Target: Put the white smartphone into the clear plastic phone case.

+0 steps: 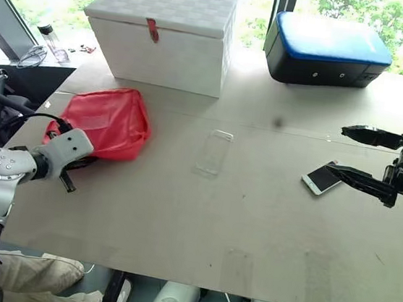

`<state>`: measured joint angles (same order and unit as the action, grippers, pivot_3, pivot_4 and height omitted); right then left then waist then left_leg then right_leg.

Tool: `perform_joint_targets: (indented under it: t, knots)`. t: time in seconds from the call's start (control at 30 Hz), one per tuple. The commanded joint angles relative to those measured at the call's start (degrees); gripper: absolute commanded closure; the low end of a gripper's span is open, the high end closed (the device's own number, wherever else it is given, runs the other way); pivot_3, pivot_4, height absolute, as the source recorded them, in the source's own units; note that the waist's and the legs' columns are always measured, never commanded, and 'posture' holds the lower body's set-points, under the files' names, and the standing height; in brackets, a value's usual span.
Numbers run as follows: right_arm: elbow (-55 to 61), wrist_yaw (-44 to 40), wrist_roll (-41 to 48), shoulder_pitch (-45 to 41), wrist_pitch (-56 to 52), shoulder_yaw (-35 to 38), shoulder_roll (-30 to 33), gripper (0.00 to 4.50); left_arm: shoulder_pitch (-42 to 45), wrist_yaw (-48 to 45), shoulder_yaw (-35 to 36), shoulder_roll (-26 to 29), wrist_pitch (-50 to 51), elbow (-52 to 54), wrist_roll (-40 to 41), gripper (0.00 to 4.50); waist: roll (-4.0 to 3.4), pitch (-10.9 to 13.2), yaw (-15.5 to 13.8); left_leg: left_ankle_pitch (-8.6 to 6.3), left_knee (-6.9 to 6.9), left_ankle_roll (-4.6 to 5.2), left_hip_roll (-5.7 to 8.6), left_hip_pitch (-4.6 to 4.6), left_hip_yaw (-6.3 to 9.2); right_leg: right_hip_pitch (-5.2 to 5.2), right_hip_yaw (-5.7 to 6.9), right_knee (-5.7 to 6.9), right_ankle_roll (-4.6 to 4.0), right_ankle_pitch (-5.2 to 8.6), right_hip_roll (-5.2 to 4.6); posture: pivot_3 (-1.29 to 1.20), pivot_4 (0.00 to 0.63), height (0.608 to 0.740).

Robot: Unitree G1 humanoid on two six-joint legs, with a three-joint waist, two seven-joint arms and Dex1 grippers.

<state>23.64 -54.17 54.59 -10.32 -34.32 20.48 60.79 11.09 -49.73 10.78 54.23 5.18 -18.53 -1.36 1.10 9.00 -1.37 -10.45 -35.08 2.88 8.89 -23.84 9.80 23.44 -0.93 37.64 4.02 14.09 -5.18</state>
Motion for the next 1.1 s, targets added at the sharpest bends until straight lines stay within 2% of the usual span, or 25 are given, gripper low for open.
perform_joint_targets:
  t: [0.03, 0.07, 0.1, 0.13, 0.23, 0.3, 0.33, 0.37, 0.47, 0.6, 0.77, 0.87, 0.97, 1.0, 1.07, 1.1]
  knots:
    - [0.8, -1.2, -1.2, -1.0, 0.9, -0.2, -1.0, 0.00, 3.5, 3.0, -1.0, -1.9, 3.2, 2.7, 0.3, 4.45, 0.00, 0.0, -0.2, 0.00, 0.00, 0.00, 0.00, 0.00, 0.00, 0.00, 0.01, 0.00, 0.02, -0.01, 0.00, 0.00, 0.150, 0.740]
    - [1.1, -1.2, -1.4, -0.9, 0.7, -0.1, -1.3, 0.00, 4.0, 1.3, -0.8, -2.2, 3.7, 3.4, 2.0, 4.45, 0.00, 0.0, -0.4, 0.00, 0.00, 0.00, 0.00, -0.01, 0.01, 0.01, 0.02, 0.00, 0.02, -0.02, 0.00, 0.00, 0.150, 0.740]
    - [1.4, -1.2, -1.7, -0.7, 0.6, 0.0, -1.5, 0.00, 3.9, -1.3, -0.4, -2.4, 4.6, 4.8, 4.3, 3.75, 0.01, 0.0, -0.4, 0.00, 0.00, 0.00, 0.00, -0.02, 0.01, 0.03, 0.02, 0.02, 0.02, -0.02, 0.01, 0.00, 0.150, 0.740]
    - [1.8, -1.1, -1.9, -0.3, 0.4, 0.4, -1.7, 0.00, 3.8, -2.4, 0.4, -2.4, 5.7, 5.6, 5.9, 3.42, 0.00, 0.0, -0.3, 0.01, -0.01, 0.00, -0.01, -0.03, 0.00, 0.05, 0.01, 0.02, 0.01, -0.03, 0.02, 0.00, 0.150, 0.740]
    - [3.2, -0.4, -1.9, 1.1, -0.2, 1.9, -2.2, 0.00, 3.4, -5.8, 5.0, -2.3, 9.0, 9.0, 13.1, 1.99, 0.01, 0.0, 0.3, 0.01, 0.00, 0.01, 0.00, -0.06, -0.07, 0.10, -0.07, 0.00, 0.01, -0.03, 0.02, 0.00, 0.150, 0.740]
    - [4.7, 0.4, -1.4, 2.5, -0.6, 3.2, -2.7, 0.00, 4.5, -8.6, 8.0, -2.4, 16.5, 14.2, 21.3, 0.92, 0.01, 0.0, 0.5, 0.07, 0.00, 0.12, -0.01, -0.12, -0.05, 0.16, -0.04, 0.00, 0.00, -0.03, 0.03, 0.00, 0.150, 0.740]
    - [5.5, 0.8, -1.3, 3.2, -0.8, 3.7, -3.0, 0.00, 4.8, -10.6, 8.3, -1.8, 21.5, 17.3, 25.5, 0.57, 0.02, 0.0, 0.6, 0.07, 0.00, 0.12, -0.01, -0.13, -0.05, 0.17, -0.04, 0.00, 0.01, -0.03, 0.03, 0.00, 0.150, 0.740]
    - [6.5, 1.2, -1.2, 4.1, -1.1, 4.3, -3.3, 0.00, 5.4, -12.3, 7.6, -0.9, 27.6, 20.3, 29.5, 0.03, 0.02, 0.0, 0.6, 0.07, 0.00, 0.12, -0.01, -0.14, -0.05, 0.18, -0.04, 0.01, 0.01, -0.03, 0.03, 0.00, 0.150, 0.740]
    - [8.9, 2.5, -0.9, 6.6, -1.8, 5.5, -4.1, 0.00, 7.0, -15.9, 2.2, 0.9, 33.7, 25.9, 32.6, 0.03, 0.01, 0.0, 0.6, 0.06, -0.01, 0.10, -0.01, -0.12, -0.06, 0.16, -0.05, 0.04, 0.02, -0.02, 0.04, 0.00, 0.150, 0.740]
    - [12.6, 5.2, -0.4, 10.1, -2.9, 7.1, -5.6, 0.00, 16.6, -17.9, -14.0, -1.8, 29.2, 23.5, 23.1, 0.03, -0.07, 0.0, 0.2, 0.01, -0.04, 0.00, -0.01, -0.03, -0.08, 0.02, -0.04, 0.06, 0.00, -0.02, 0.00, 0.00, 0.150, 0.740]
    - [16.4, 7.8, 0.2, 13.2, -3.9, 9.4, -6.4, 0.00, 28.9, -22.4, -27.3, -8.5, 20.0, 6.6, 12.5, 0.03, -0.03, 0.0, 0.4, 0.04, -0.10, 0.06, -0.01, -0.06, -0.13, -0.04, -0.07, -0.01, -0.02, -0.01, 0.01, 0.00, 0.150, 0.740]
    - [18.3, 9.9, 1.2, 14.9, -4.6, 11.1, -7.2, 0.00, 33.0, -23.9, -32.0, -12.7, 10.9, -5.7, 6.9, 0.03, -0.03, 0.0, 0.7, 0.14, -0.06, 0.22, -0.01, -0.13, -0.14, 0.06, -0.10, -0.03, 0.00, -0.03, 0.00, 0.00, 0.150, 0.740]
    - [20.9, 13.2, 2.6, 16.3, -5.3, 12.1, -8.3, 0.00, 36.0, -23.6, -34.7, -18.5, 3.5, -17.9, 2.5, 0.75, 0.01, -0.1, 0.3, 0.14, -0.04, 0.21, -0.01, -0.18, -0.16, 0.13, -0.10, -0.03, 0.00, -0.03, -0.01, 0.00, 0.150, 0.740]
    - [21.9, 14.1, 2.8, 17.0, -5.6, 12.4, -8.5, 0.00, 36.3, -24.7, -35.0, -19.5, 2.2, -19.7, 2.0, 1.36, 0.00, -0.1, 0.2, 0.14, -0.08, 0.21, 0.00, -0.18, -0.11, 0.08, -0.01, -0.03, 0.01, -0.03, -0.04, 0.00, 0.150, 0.740]
    - [23.6, 15.2, 3.4, 18.6, -5.9, 13.4, -8.7, 0.00, 36.5, -26.6, -34.5, -20.6, 2.5, -20.8, 2.1, 2.05, 0.00, -0.1, -0.1, 0.13, -0.09, 0.23, 0.02, -0.18, -0.11, 0.04, 0.00, -0.03, 0.02, -0.03, -0.08, 0.00, 0.150, 0.740]
    - [24.6, 15.9, 4.0, 19.8, -6.1, 14.3, -9.0, 0.00, 36.1, -27.6, -34.0, -20.5, 6.0, -19.3, 2.9, 2.52, 0.01, -0.1, -0.2, 0.13, -0.13, 0.23, 0.02, -0.18, -0.10, 0.02, 0.02, -0.03, 0.02, -0.03, -0.08, 0.00, 0.150, 0.740]
